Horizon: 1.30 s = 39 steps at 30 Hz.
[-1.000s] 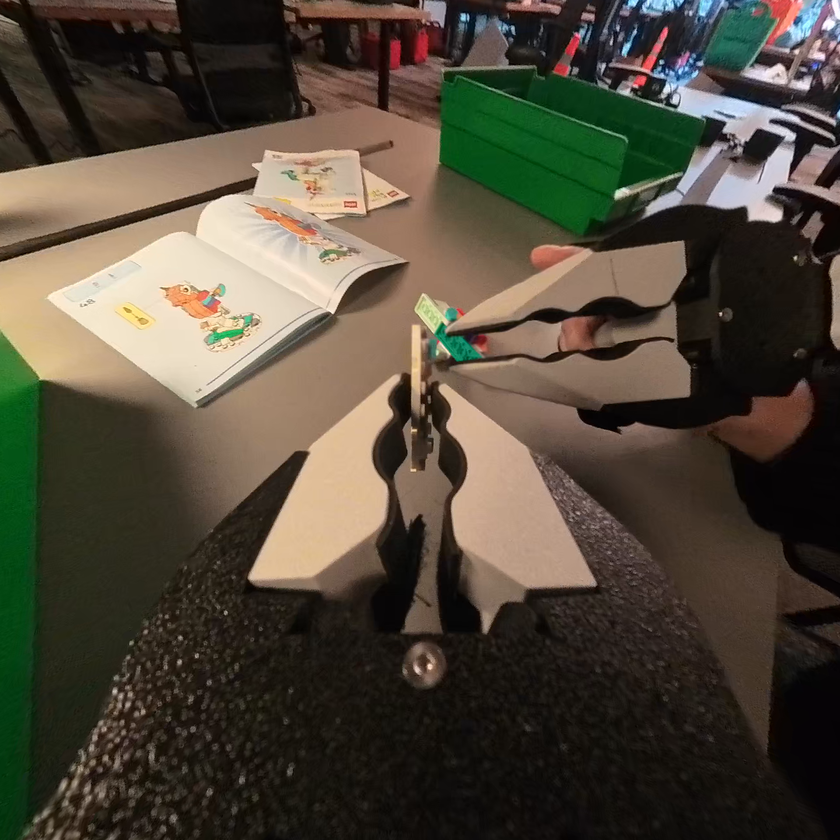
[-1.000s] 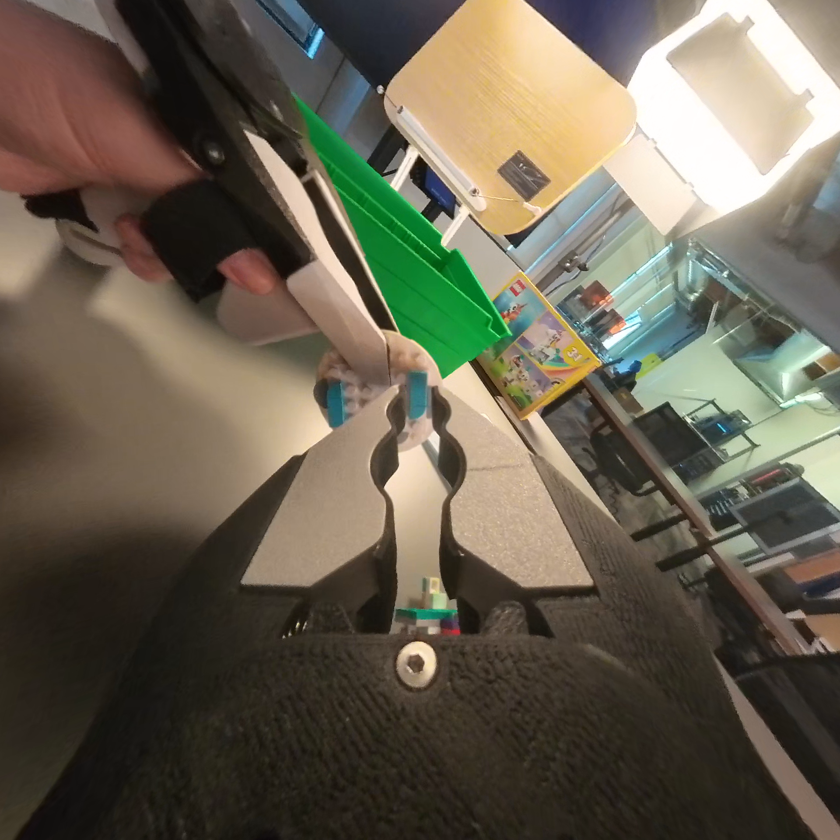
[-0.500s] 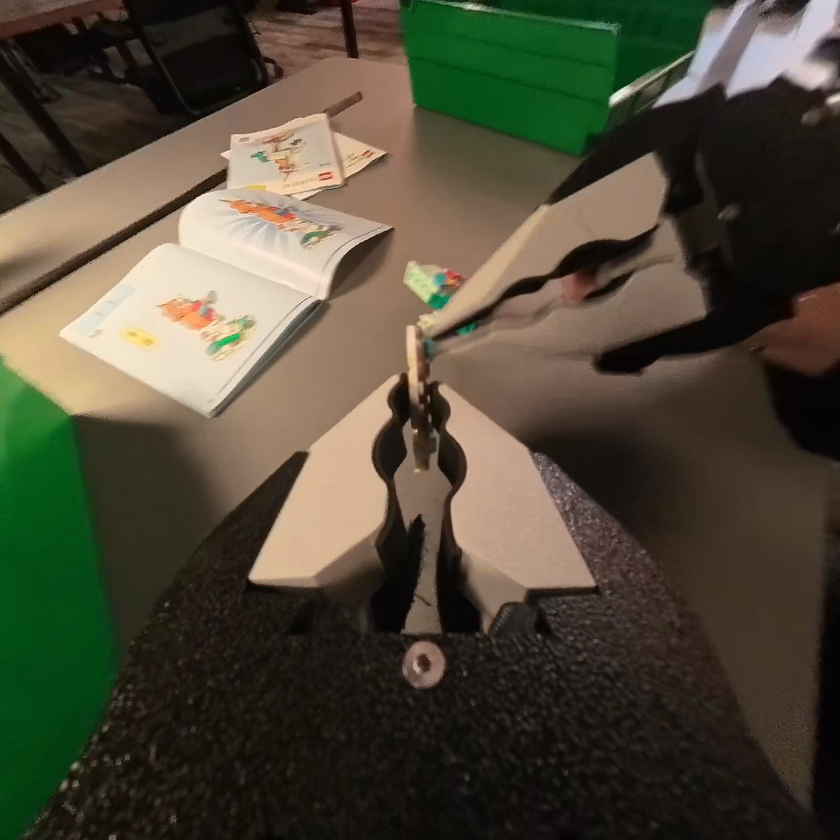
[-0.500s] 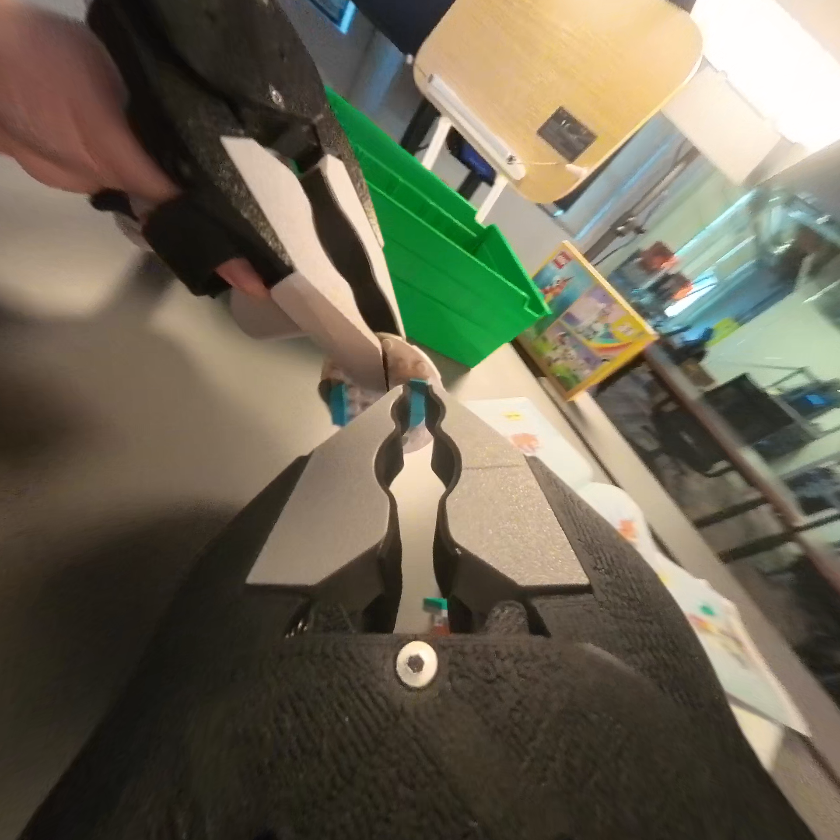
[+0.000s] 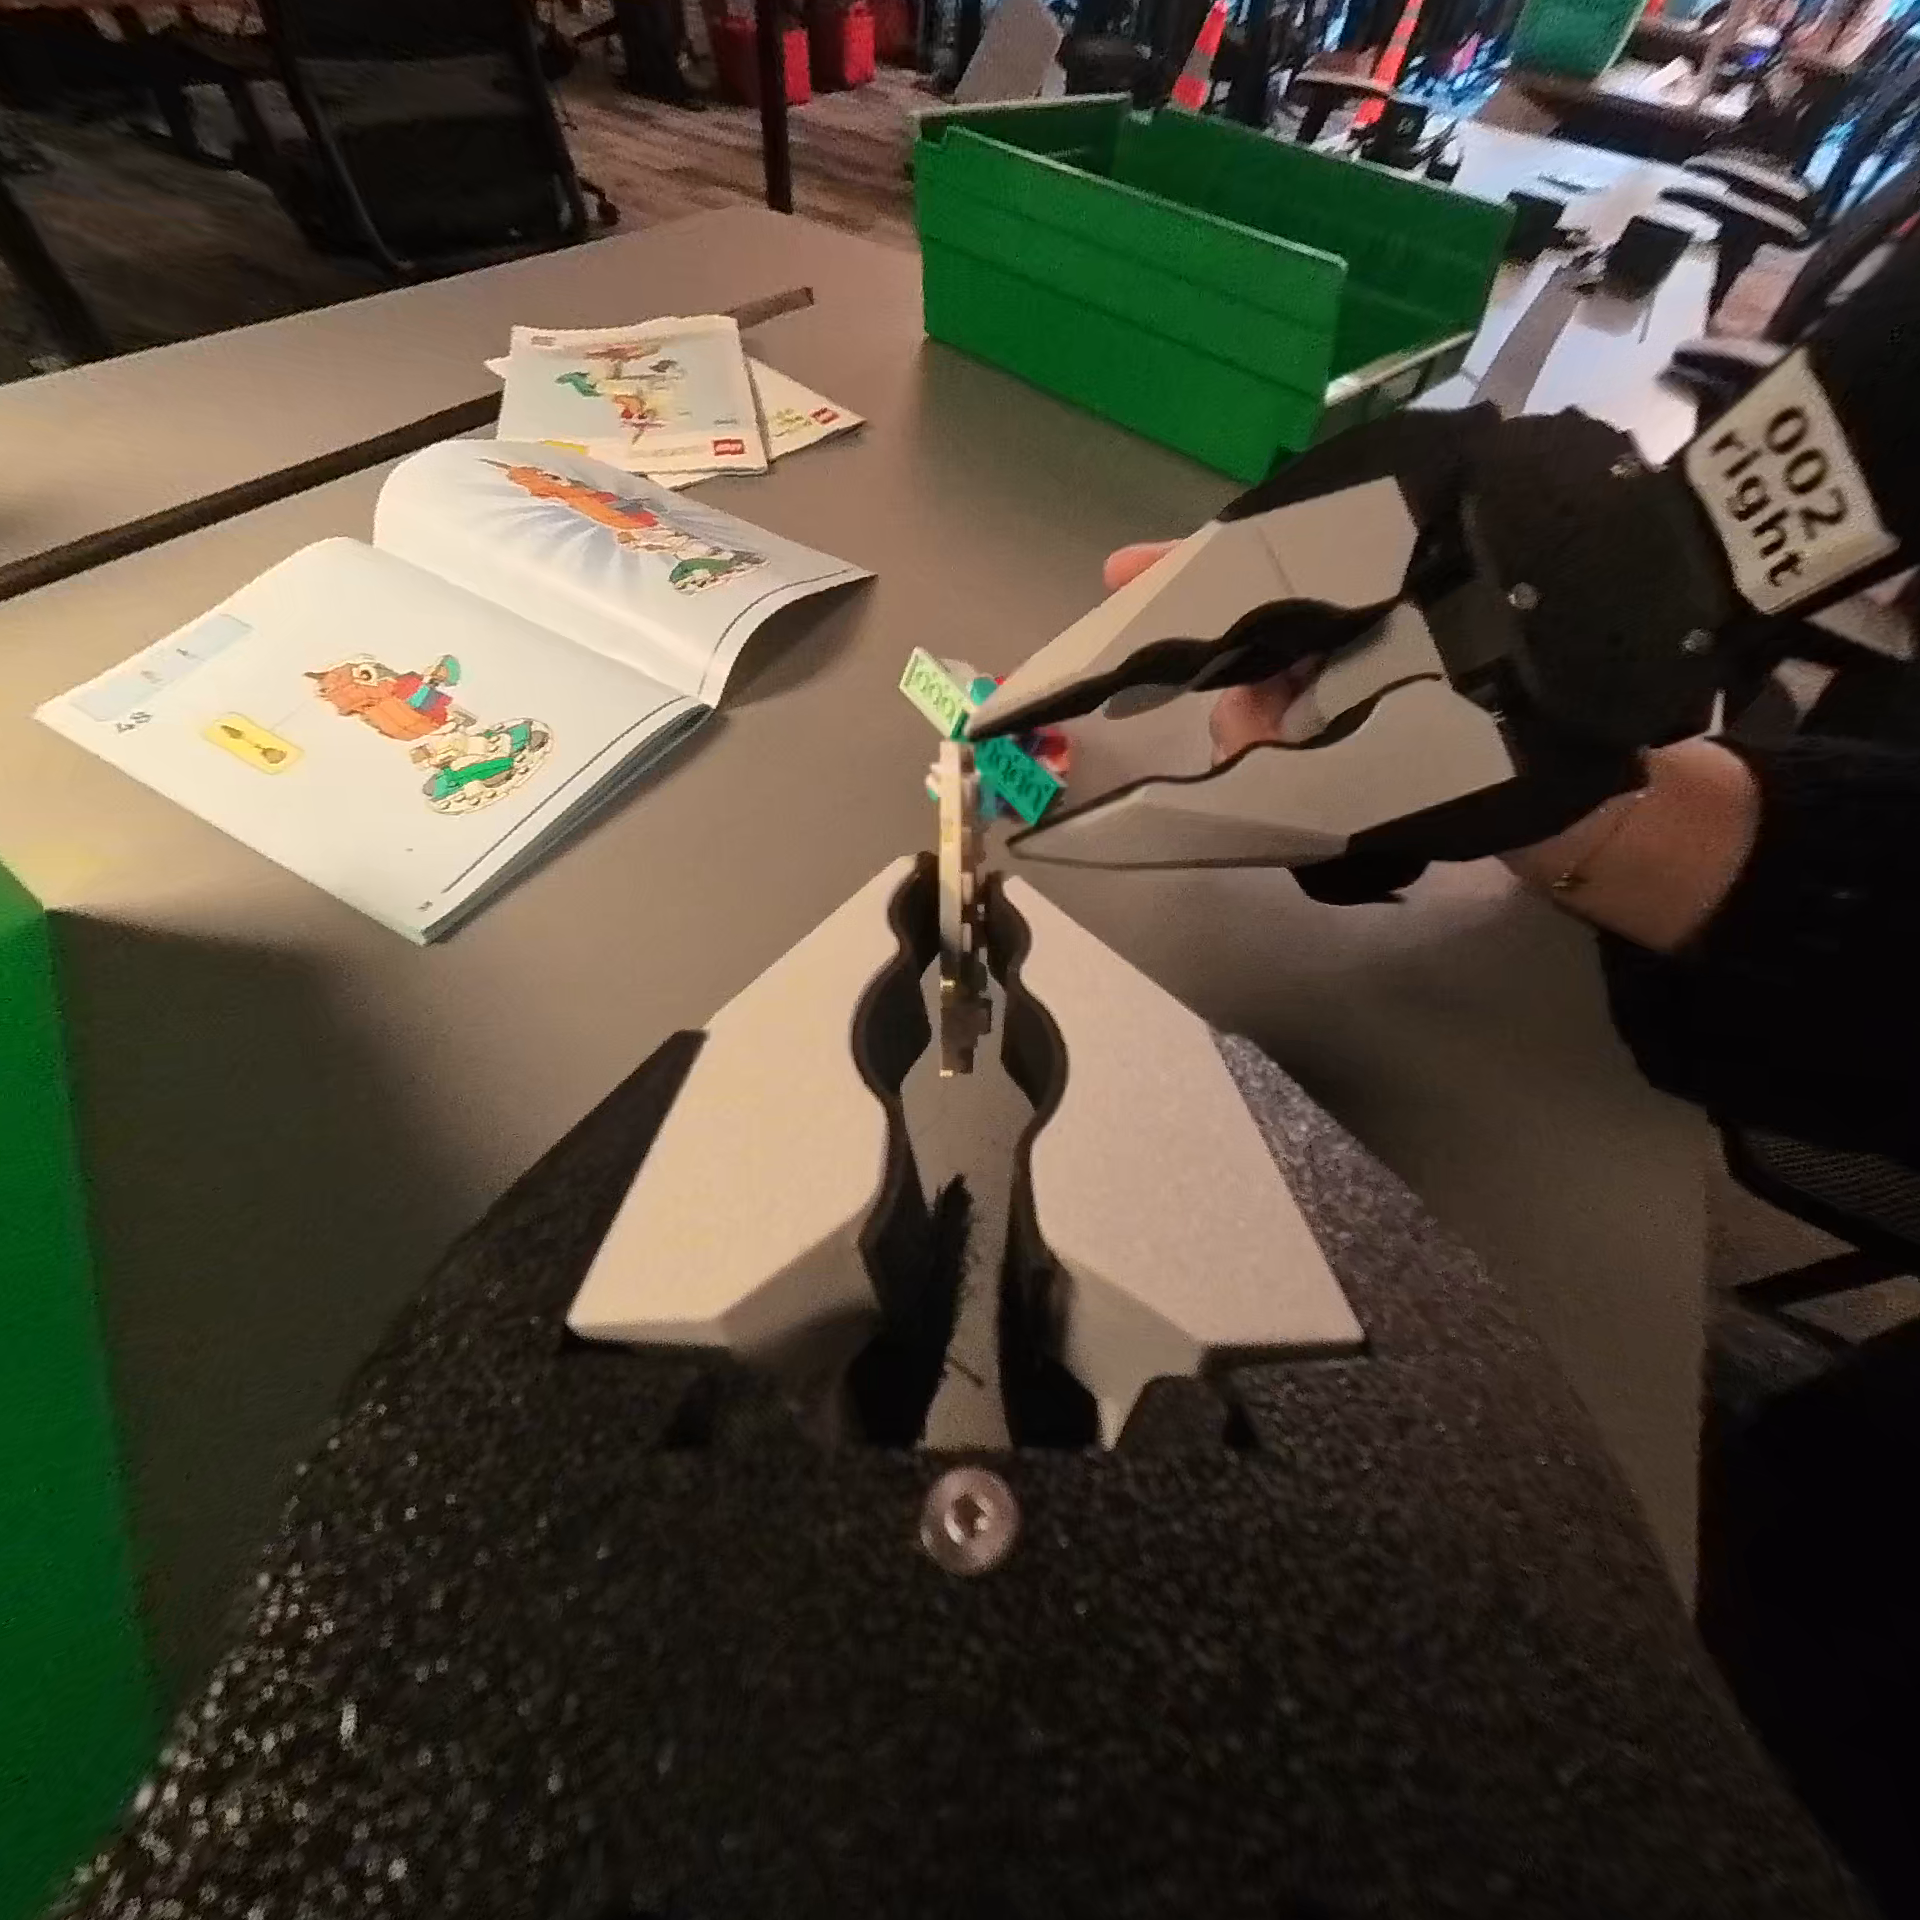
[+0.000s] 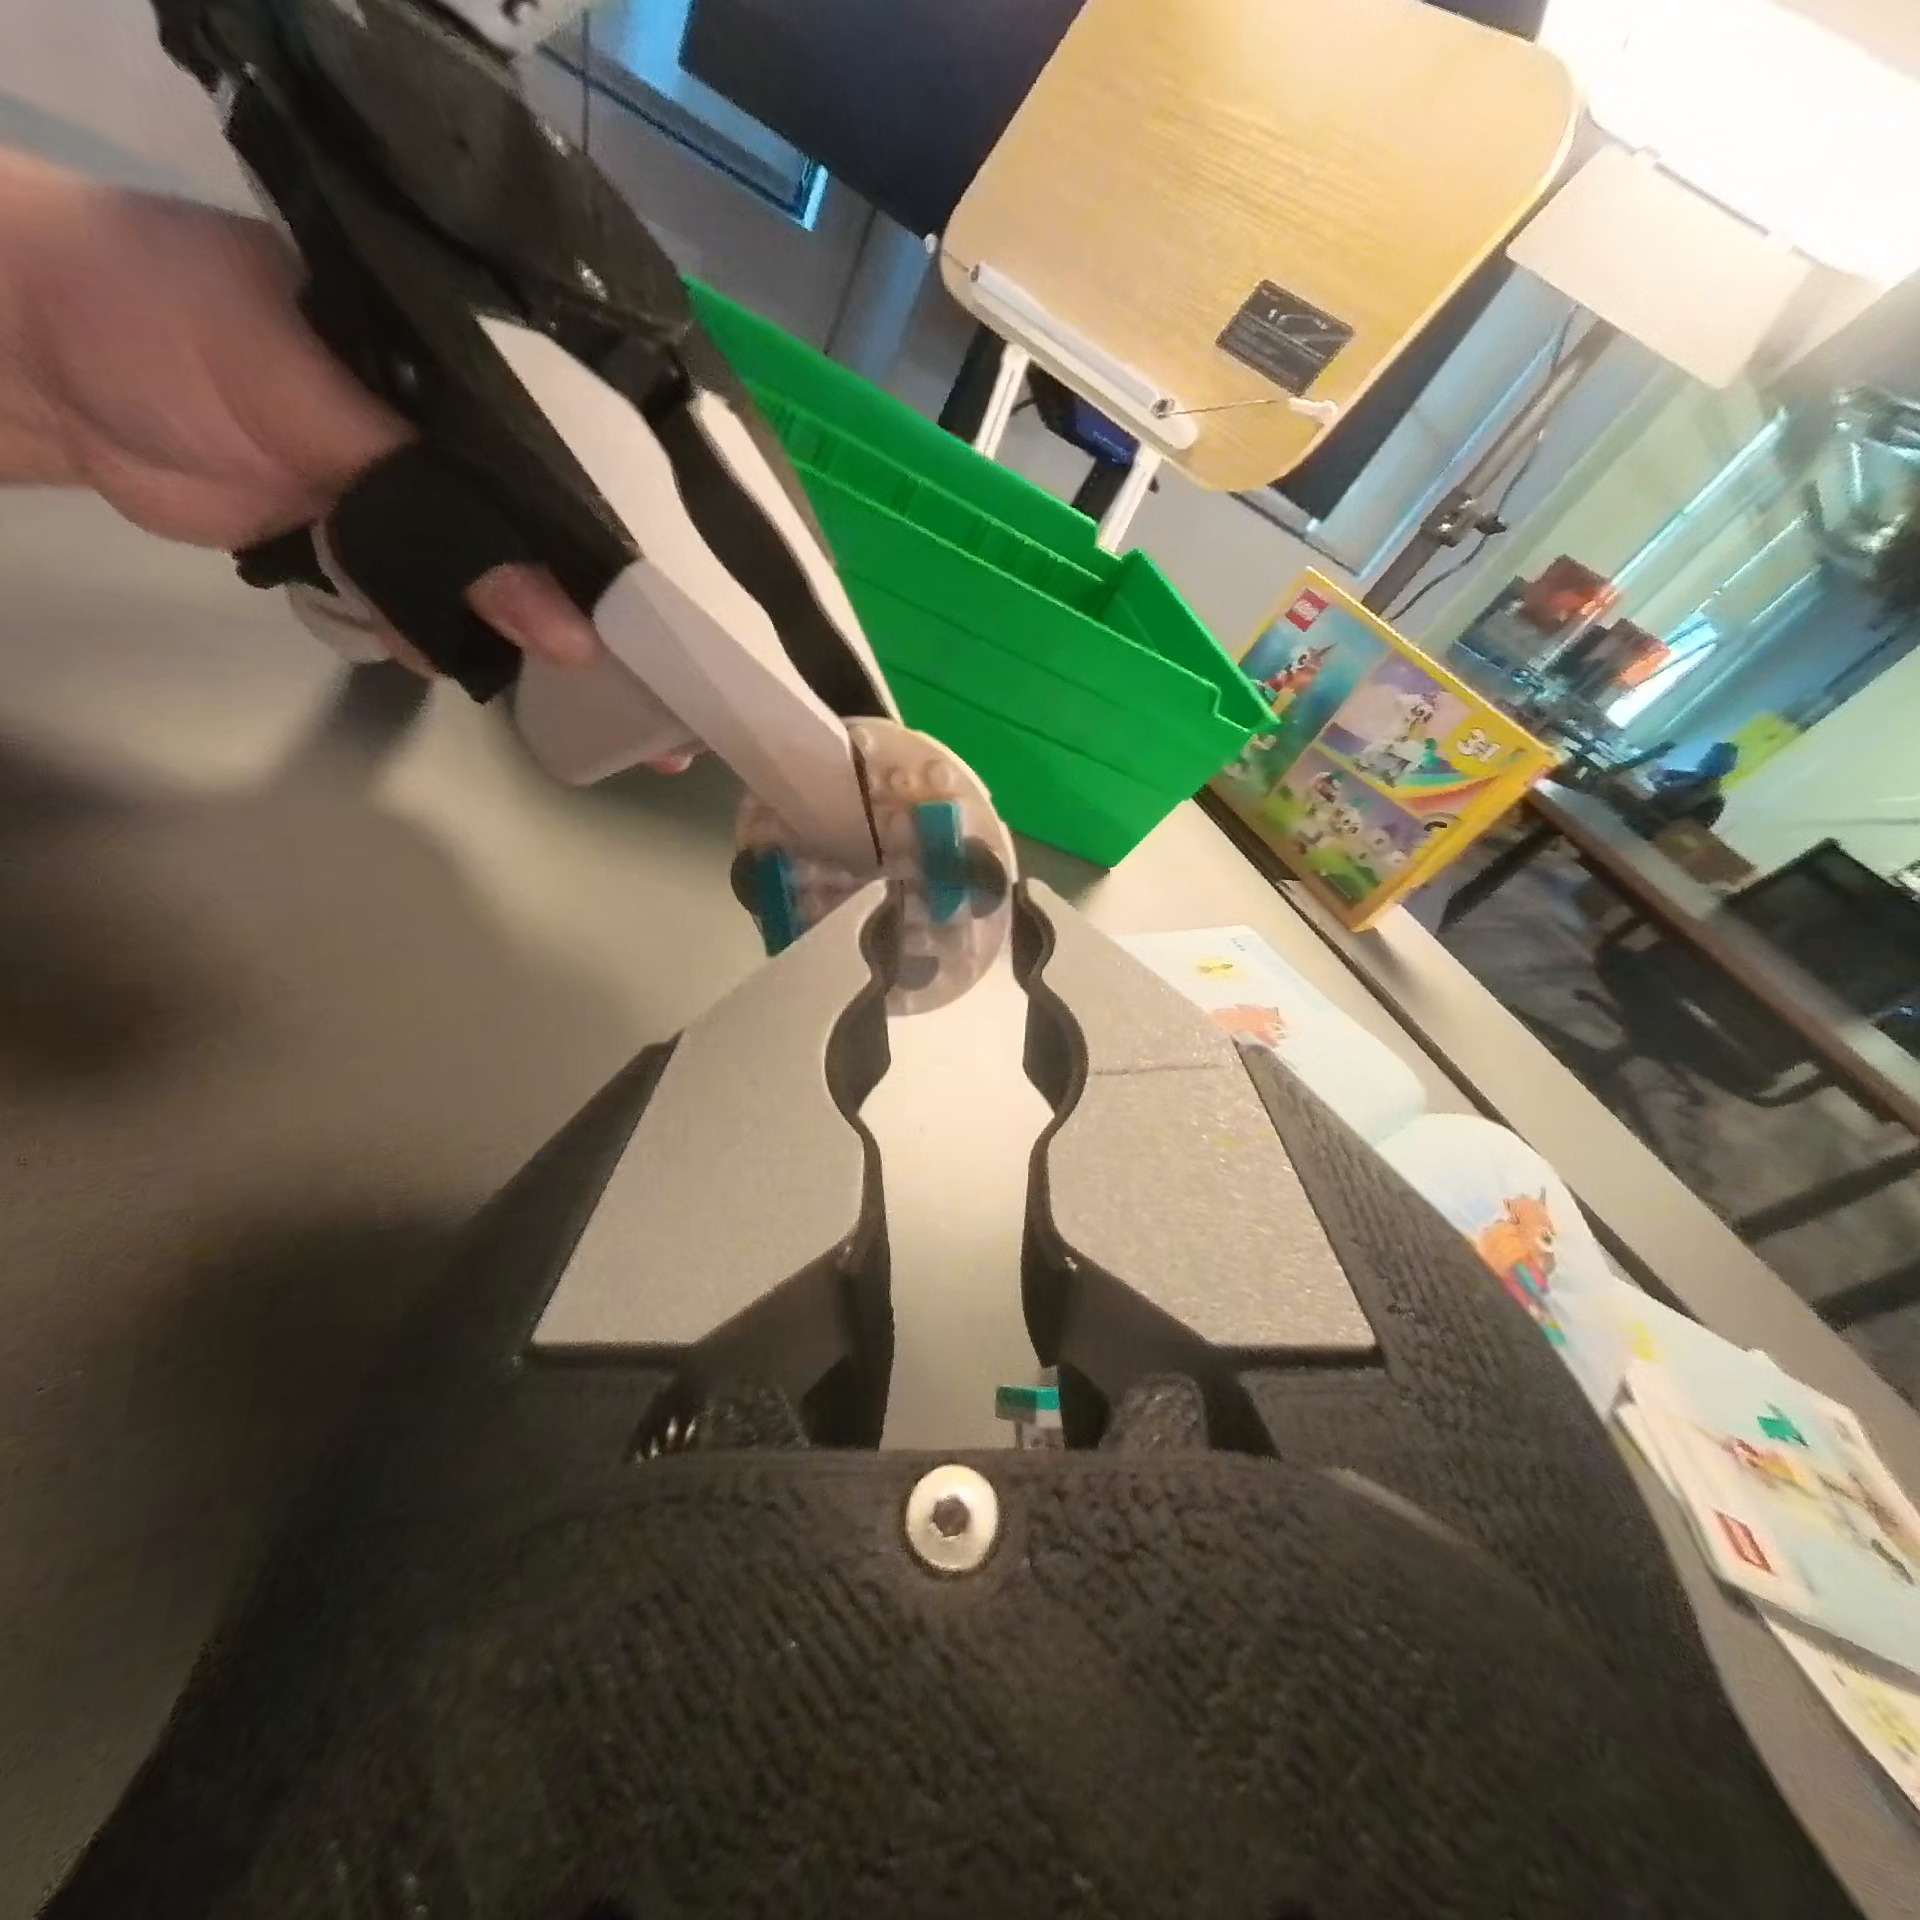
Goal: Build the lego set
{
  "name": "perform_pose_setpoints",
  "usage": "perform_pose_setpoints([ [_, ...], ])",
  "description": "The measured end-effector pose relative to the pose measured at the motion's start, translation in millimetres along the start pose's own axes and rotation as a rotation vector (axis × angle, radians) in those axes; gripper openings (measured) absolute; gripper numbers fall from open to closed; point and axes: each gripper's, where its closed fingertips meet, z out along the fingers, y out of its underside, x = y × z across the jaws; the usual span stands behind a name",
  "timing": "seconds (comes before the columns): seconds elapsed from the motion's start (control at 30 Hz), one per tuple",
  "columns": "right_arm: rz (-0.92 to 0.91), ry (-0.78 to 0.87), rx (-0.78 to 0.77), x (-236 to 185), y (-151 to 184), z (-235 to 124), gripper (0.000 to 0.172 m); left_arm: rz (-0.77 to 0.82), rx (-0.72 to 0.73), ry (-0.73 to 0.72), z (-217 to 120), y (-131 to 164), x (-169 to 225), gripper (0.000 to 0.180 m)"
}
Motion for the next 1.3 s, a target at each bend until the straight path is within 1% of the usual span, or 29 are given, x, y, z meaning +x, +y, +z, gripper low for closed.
perform_pose_setpoints([
  [0.03,0.004,0.005,0.005,1.8,-0.3,-1.2,0.017,-0.005,0.007,0.013,-0.6,-1.2,1.0,0.004],
  [0.1,-0.003,0.002,0.015,1.4,-1.7,-2.3,0.012,0.009,0.011,0.036,-1.2,-1.7,4.1,0.004],
  [0.17,0.015,-0.016,0.019,-0.7,-2.3,-2.1,0.013,0.057,0.01,0.033,-1.4,-1.1,4.2,0.004],
  [0.23,0.067,-0.041,0.05,-1.1,-6.0,-3.7,0.015,0.116,0.024,0.036,-3.2,-2.8,5.1,0.004],
  [0.3,0.152,-0.08,0.094,-1.3,-11.3,-5.9,0.019,0.129,0.043,0.054,-5.4,-6.3,6.6,0.004],
  [0.37,0.264,-0.117,0.126,1.4,-14.7,-7.8,0.023,0.06,0.094,0.123,-9.0,-14.6,11.8,0.004],
  [0.43,0.395,-0.194,0.154,0.4,-17.3,-9.8,0.029,-0.054,0.181,0.244,-16.5,-28.9,22.7,0.004],
  [0.53,0.639,-0.421,0.303,-8.0,-41.2,-24.3,0.022,-0.1,0.271,0.391,-29.3,-44.4,42.0,0.004],
  [0.57,0.692,-0.496,0.351,-10.3,-49.3,-30.9,0.02,-0.106,0.286,0.43,-32.4,-48.0,48.6,0.004],
  [0.63,0.723,-0.564,0.428,-11.8,-61.1,-40.7,0.015,-0.109,0.281,0.471,-33.7,-49.9,57.2,0.004],
  [0.7,0.737,-0.593,0.44,-14.4,-63.9,-42.8,0.007,-0.104,0.273,0.482,-32.4,-49.5,60.9,0.004],
  [0.73,0.748,-0.592,0.444,-13.3,-64.6,-42.4,0.006,-0.113,0.283,0.476,-32.2,-51.1,59.9,0.004],
  [0.8,0.76,-0.534,0.434,-6.6,-60.8,-37.3,0.005,-0.122,0.301,0.388,-27.4,-53.2,49.0,0.008],
  [0.83,0.765,-0.49,0.42,-2.2,-56.8,-33.8,0.005,-0.096,0.311,0.309,-24.4,-53.2,40.7,0.016],
  [0.9,0.752,-0.376,0.402,9.6,-48.7,-28.3,0.005,0.004,0.313,0.121,-20.0,-51.0,23.3,0.033],
  [0.93,0.743,-0.315,0.403,16.1,-45.7,-26.8,0.005,0.052,0.304,0.009,-18.2,-48.5,12.6,0.033],
  [0.97,0.749,-0.262,0.408,22.6,-43.4,-25.7,0.006,0.094,0.295,-0.082,-17.4,-46.2,5.1,0.037],
  [1.0,0.764,-0.229,0.417,27.3,-42.3,-25.5,0.005,0.132,0.288,-0.138,-16.3,-44.4,2.2,0.04],
  [1.03,0.78,-0.2,0.43,31.4,-41.9,-25.5,0.005,0.159,0.279,-0.185,-14.8,-42.6,0.0,0.044],
  [1.07,0.793,-0.169,0.435,34.9,-40.6,-25.1,0.005,0.198,0.264,-0.234,-13.3,-40.8,-2.3,0.052],
  [1.1,0.802,-0.142,0.432,37.1,-38.5,-23.9,0.005,0.263,0.248,-0.288,-11.8,-39.5,-4.7,0.057],
  [1.17,0.82,-0.094,0.427,39.5,-35.4,-21.4,0.005,0.396,0.233,-0.37,-8.6,-40.1,-4.8,0.06],
  [1.23,0.833,-0.076,0.418,37.6,-34.1,-18.4,0.005,0.49,0.231,-0.413,-4.1,-42.3,-1.2,0.055],
  [1.3,0.832,-0.065,0.401,34.5,-32.8,-14.9,0.005,0.541,0.197,-0.45,2.2,-40.6,-2.9,0.053],
])
